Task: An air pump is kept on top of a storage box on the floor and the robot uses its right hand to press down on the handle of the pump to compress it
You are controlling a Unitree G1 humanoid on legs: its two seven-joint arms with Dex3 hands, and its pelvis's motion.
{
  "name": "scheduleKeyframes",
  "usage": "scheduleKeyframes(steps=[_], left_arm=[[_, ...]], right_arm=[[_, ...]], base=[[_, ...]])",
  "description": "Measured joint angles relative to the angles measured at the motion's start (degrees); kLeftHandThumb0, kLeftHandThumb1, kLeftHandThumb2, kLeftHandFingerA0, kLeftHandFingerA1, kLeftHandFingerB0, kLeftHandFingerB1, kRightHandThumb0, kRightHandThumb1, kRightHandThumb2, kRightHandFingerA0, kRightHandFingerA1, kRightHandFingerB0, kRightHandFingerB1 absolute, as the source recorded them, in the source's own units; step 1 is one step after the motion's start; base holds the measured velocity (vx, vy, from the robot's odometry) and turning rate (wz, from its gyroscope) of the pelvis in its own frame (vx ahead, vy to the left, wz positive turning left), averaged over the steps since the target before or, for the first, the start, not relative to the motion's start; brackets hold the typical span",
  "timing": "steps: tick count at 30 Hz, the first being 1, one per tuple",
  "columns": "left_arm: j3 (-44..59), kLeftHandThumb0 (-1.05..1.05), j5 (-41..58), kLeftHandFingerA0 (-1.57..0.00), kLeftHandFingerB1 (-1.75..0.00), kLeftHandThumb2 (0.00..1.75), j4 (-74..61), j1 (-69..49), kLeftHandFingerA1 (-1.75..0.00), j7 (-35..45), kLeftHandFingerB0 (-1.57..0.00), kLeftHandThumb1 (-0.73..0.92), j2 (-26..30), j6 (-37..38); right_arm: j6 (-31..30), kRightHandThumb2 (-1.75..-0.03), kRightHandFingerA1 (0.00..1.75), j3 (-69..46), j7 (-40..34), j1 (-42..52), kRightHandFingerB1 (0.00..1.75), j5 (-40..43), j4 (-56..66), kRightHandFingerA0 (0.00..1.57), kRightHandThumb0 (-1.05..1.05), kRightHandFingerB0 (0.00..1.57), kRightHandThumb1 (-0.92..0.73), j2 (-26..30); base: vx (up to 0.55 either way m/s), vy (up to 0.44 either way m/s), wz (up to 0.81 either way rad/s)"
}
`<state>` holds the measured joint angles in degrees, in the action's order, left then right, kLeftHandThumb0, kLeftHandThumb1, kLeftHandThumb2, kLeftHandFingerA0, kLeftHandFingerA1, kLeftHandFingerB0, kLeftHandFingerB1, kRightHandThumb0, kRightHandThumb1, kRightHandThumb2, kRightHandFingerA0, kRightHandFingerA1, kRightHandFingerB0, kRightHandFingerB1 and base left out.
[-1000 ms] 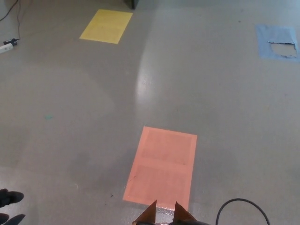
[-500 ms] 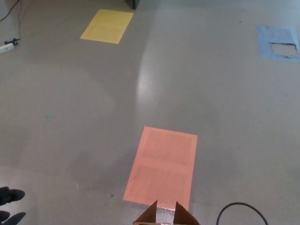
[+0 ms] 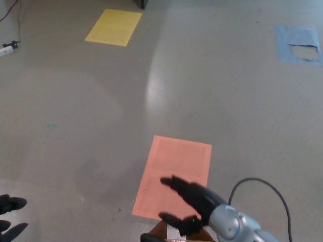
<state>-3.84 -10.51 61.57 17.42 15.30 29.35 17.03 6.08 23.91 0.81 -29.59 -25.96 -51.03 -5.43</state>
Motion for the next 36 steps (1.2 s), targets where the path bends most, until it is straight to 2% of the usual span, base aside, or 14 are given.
scheduleKeyframes(steps=[9, 16, 17, 19, 21, 22, 25, 27, 29, 30, 33, 34, 35, 36], left_arm=[[-0.04, -0.40, 0.00, -0.30, -0.32, 0.61, 0.01, 0.22, -0.36, -0.03, -0.26, 0.72, -0.03, 0.00], [-0.10, -0.42, -0.03, -0.30, -0.32, 0.62, 0.10, 0.50, -0.36, -0.10, -0.26, 0.73, -0.03, 0.00], [-0.14, -0.41, -0.03, -0.30, -0.32, 0.62, 0.12, 0.50, -0.37, -0.11, -0.26, 0.73, -0.03, 0.00], [-0.23, -0.41, -0.06, -0.30, -0.32, 0.62, 0.22, 0.49, -0.36, -0.13, -0.26, 0.73, -0.03, 0.00], [-0.34, -0.41, -0.10, -0.31, -0.32, 0.62, 0.28, 0.47, -0.36, -0.15, -0.27, 0.73, -0.03, 0.00], [-0.38, -0.41, -0.12, -0.32, -0.32, 0.62, 0.29, 0.47, -0.36, -0.16, -0.28, 0.73, -0.03, 0.00], [-0.42, -0.41, -0.12, -0.32, -0.32, 0.62, 0.34, 0.33, -0.36, -0.22, -0.28, 0.73, -0.04, 0.00], [-0.41, -0.41, -0.12, -0.31, -0.32, 0.62, 0.33, 0.34, -0.36, -0.29, -0.28, 0.73, -0.05, 0.00], [-0.37, -0.42, -0.11, -0.30, -0.32, 0.62, 0.32, 0.34, -0.36, -0.38, -0.27, 0.73, -0.06, 0.00], [-0.36, -0.42, -0.10, -0.29, -0.32, 0.62, 0.32, 0.35, -0.36, -0.41, -0.27, 0.72, -0.07, 0.00], [-0.28, -0.41, -0.08, -0.30, -0.32, 0.61, 0.31, 0.37, -0.36, -0.55, -0.27, 0.72, -0.08, 0.00], [-0.20, -0.42, -0.06, -0.29, -0.32, 0.62, 0.31, 0.40, -0.36, -0.64, -0.26, 0.72, -0.09, 0.00], [-0.17, -0.42, -0.05, -0.29, -0.32, 0.62, 0.32, 0.40, -0.36, -0.68, -0.26, 0.72, -0.10, 0.00], [-0.15, -0.42, -0.05, -0.29, -0.32, 0.62, 0.31, 0.41, -0.35, -0.70, -0.26, 0.72, -0.11, 0.00]], right_arm=[[-0.04, -1.00, 0.24, -5.22, 1.86, 2.34, 0.16, 2.94, 16.98, 0.07, -0.86, 0.07, -0.69, 2.85], [0.49, -1.10, 0.48, -13.76, 2.61, 5.26, 0.47, 6.53, 29.40, 0.00, -0.34, 0.00, -0.57, 6.53], [0.79, -0.66, 0.33, -15.59, 2.57, 5.61, 0.30, 7.09, 30.33, 0.17, -0.60, 0.19, -0.84, 7.14], [1.62, -1.10, 0.48, -19.56, 2.28, 6.58, 0.45, 8.33, 31.44, 0.01, -0.34, 0.00, -0.59, 8.46], [2.65, -0.66, 0.33, -23.24, 1.70, 7.12, 0.29, 9.37, 29.80, 0.20, -0.60, 0.18, -0.83, 9.70], [2.94, -1.08, 0.49, -24.21, 1.55, 7.26, 0.48, 9.68, 29.07, 0.07, -0.31, 0.07, -0.55, 9.99], [3.89, -1.08, 0.49, -26.73, -0.20, 7.73, 0.48, 9.80, 22.72, 0.08, -0.31, 0.07, -0.55, 12.18], [4.16, -0.66, 0.32, -27.21, -1.11, 7.77, 0.30, 9.74, 18.79, 0.24, -0.59, 0.21, -0.86, 12.97], [4.37, -0.67, 0.31, -27.28, -2.09, 7.68, 0.31, 9.59, 13.86, 0.21, -0.57, 0.23, -0.83, 13.74], [4.38, -1.11, 0.47, -27.28, -2.34, 7.59, 0.44, 9.55, 12.49, 0.01, -0.31, 0.00, -0.62, 13.90], [4.41, -1.11, 0.47, -27.25, -3.08, 7.09, 0.44, 9.46, 7.55, 0.01, -0.31, 0.00, -0.62, 14.51], [4.42, -0.65, 0.30, -27.24, -3.58, 6.50, 0.29, 9.41, 3.98, 0.21, -0.57, 0.22, -0.84, 14.93], [4.42, -0.65, 0.30, -27.23, -3.82, 6.22, 0.29, 9.40, 2.37, 0.21, -0.57, 0.22, -0.84, 15.10], [4.42, -1.09, 0.46, -27.22, -4.05, 5.97, 0.45, 9.39, 0.78, 0.00, -0.32, 0.00, -0.58, 15.26]], base=[[0.00, 0.000, 0.00], [0.00, 0.000, 0.00], [0.00, 0.000, 0.00], [0.00, 0.000, 0.00], [0.00, 0.000, 0.00], [0.00, 0.000, 0.00], [0.00, 0.000, 0.00], [0.00, 0.000, 0.00], [0.00, 0.000, 0.00], [0.00, 0.000, 0.00], [0.00, 0.000, 0.00], [0.00, 0.000, 0.00], [0.00, 0.000, 0.00], [0.00, 0.000, 0.00]])
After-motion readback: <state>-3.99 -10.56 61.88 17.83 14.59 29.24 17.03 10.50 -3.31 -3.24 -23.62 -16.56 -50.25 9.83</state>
